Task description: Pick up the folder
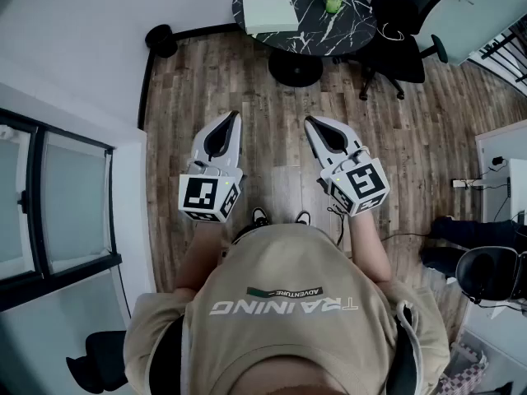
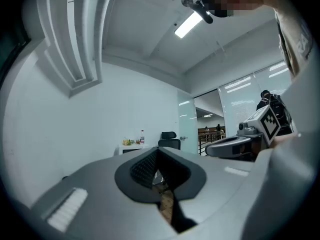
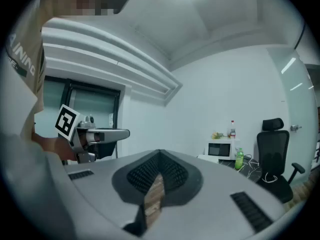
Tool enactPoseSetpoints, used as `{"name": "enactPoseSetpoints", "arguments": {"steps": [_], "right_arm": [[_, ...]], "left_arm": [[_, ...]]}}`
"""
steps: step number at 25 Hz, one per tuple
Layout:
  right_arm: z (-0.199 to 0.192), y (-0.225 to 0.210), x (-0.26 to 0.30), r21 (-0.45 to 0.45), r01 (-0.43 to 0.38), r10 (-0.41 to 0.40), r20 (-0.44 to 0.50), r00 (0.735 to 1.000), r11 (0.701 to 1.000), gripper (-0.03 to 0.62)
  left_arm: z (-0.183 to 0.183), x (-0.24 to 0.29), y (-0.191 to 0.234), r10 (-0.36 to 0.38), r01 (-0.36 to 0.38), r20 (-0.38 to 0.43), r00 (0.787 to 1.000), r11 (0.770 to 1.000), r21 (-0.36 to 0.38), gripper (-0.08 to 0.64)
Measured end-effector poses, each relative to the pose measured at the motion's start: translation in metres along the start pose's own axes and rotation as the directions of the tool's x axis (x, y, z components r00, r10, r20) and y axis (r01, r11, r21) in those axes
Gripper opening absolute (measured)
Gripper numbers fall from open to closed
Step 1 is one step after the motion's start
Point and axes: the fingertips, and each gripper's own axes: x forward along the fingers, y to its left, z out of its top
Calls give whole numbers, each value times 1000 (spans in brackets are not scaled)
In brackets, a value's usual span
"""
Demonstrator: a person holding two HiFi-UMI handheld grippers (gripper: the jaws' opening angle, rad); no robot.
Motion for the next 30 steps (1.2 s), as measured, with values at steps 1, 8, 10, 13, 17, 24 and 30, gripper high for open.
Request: {"name": "enactPoseSetpoints", "arguments": {"steps": [1, 8, 10, 13, 17, 24, 30], "right_arm": [[0, 3, 3, -4, 0, 0, -3, 1000, 1000, 8], [0, 13, 24, -11, 12, -12, -12, 1000, 1000, 8], [-2, 11, 27, 7, 27, -27, -10, 1000, 1000, 8], [-8, 4, 31, 35, 67, -67, -14, 998, 997, 9], [-20, -5, 40, 78, 121, -118, -37, 992, 990, 8], [-46, -41, 71, 100, 121, -110, -106, 988, 988, 8], [-51, -121, 117, 113, 97, -87, -90, 992, 989, 8]], "left_arm": [[-2, -2, 3, -4, 4, -5, 1000, 1000, -5, 2], [-2, -5, 32, 2, -2, -3, 1000, 1000, -9, 2], [-5, -6, 37, 0, 0, -9, 1000, 1000, -11, 2], [-16, -5, 46, -16, 16, -33, 999, 1000, -22, 2], [-35, 3, 65, -48, 44, -62, 997, 998, -54, 2], [-51, 54, 83, -81, 73, -87, 993, 993, -87, 2], [-48, 128, 100, -67, 60, -79, 995, 995, -85, 2]]}}
